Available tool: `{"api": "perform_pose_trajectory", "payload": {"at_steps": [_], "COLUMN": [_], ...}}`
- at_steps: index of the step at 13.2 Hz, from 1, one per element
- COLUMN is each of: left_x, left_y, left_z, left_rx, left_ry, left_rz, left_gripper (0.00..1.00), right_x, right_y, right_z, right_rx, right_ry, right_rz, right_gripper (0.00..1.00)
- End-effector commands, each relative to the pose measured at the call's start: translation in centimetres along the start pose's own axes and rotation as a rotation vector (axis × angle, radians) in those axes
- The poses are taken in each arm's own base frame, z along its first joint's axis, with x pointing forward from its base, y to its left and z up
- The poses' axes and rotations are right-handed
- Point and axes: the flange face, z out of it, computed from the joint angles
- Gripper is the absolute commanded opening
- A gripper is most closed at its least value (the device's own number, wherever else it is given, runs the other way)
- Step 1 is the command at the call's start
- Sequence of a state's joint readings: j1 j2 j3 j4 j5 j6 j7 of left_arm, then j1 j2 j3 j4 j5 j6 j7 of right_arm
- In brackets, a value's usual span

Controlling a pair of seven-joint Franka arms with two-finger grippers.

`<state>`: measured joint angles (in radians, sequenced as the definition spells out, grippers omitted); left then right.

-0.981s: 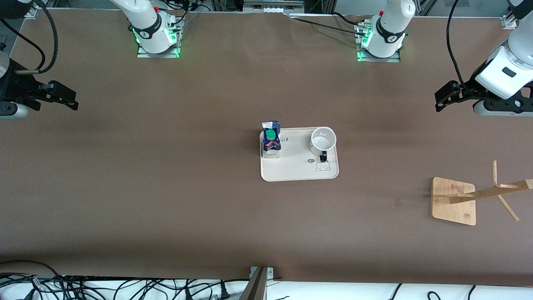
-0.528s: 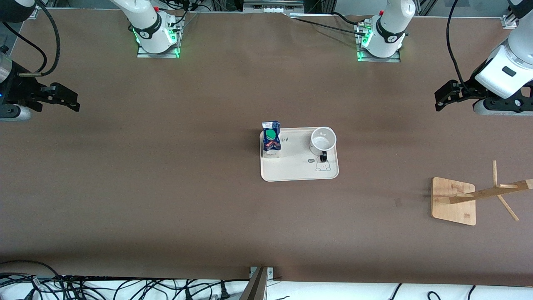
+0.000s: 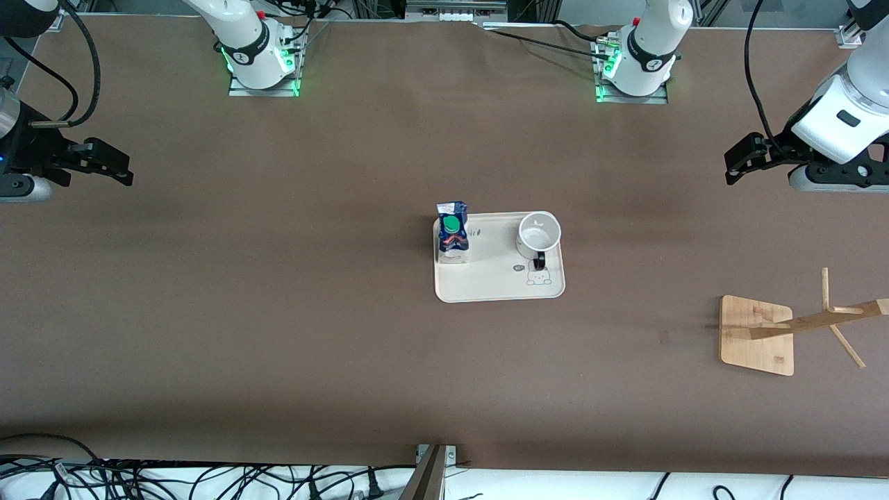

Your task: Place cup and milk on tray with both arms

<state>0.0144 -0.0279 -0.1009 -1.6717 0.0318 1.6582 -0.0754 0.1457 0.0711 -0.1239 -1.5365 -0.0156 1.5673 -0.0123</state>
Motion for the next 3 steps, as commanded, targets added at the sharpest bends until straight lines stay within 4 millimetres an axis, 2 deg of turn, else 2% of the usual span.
{"api": "perform_pose_trajectory", "payload": {"at_steps": [1,3], "left_x": [0.31,0.31], "left_y": [0.34,0.25], "left_z": [-0.53,-0.52], "left_rx": [0.008,0.008], "left_ry": [-0.006,-0.006], "left_rz": [-0.006,-0.009], "left_gripper": [1.0,1.0], "right_x": [-0.16,-0.2], "right_y": [0.14,0.14], "right_z": [-0.28,-0.36], "right_rx": [0.001,0.001], "right_ry": [-0.003,-0.001], "right_rz": [-0.004,-0.004], "right_gripper": [1.0,1.0]}}
